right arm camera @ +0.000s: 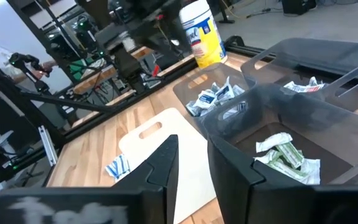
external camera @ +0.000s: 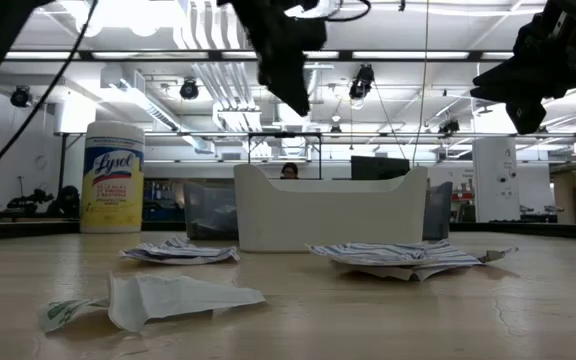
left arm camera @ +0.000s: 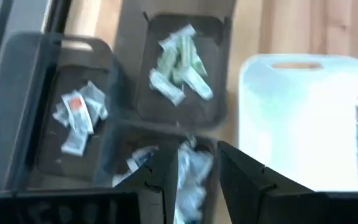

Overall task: Pick & Place First Aid Supplies
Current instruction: Put the green bandage into the bottom right black bin

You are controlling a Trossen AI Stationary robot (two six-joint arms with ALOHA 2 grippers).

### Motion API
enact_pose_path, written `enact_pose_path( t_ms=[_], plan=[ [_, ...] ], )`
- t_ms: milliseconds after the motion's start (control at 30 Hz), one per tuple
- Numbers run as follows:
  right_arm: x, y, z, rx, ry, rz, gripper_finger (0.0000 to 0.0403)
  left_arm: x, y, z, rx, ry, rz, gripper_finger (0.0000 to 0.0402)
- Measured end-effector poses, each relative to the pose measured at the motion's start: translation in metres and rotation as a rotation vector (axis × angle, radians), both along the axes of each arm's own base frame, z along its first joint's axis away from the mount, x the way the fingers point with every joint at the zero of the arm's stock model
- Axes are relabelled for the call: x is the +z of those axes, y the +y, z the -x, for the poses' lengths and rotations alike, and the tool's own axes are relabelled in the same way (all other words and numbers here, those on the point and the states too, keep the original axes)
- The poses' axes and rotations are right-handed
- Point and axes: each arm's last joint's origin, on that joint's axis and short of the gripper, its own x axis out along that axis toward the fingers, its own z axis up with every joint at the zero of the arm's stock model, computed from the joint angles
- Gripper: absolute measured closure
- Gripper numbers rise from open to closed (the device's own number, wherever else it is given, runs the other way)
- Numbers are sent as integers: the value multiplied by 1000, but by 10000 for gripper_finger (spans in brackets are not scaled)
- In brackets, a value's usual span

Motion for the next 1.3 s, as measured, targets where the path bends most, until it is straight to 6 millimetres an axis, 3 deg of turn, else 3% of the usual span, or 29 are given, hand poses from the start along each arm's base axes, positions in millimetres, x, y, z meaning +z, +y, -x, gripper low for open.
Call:
enact_pose_path(
  t_ms=[233,433,767,967,1300],
  plan=[
    [1,0,0,-5,-13,-24,332,3,-31,47,22,-6,73,296],
    [2,0,0,-23,-45,-154,333,-12,-54,93,94,-80,152,296],
    [2,0,0,-26,-44,-152,321,-52,-90,162,149,-310,318,296],
    [2,0,0,-26,-44,-150,331,-79,-107,184,127,-449,425,296],
    [2,0,0,-26,-44,-150,327,-130,-121,197,68,-684,558,296]
  ],
)
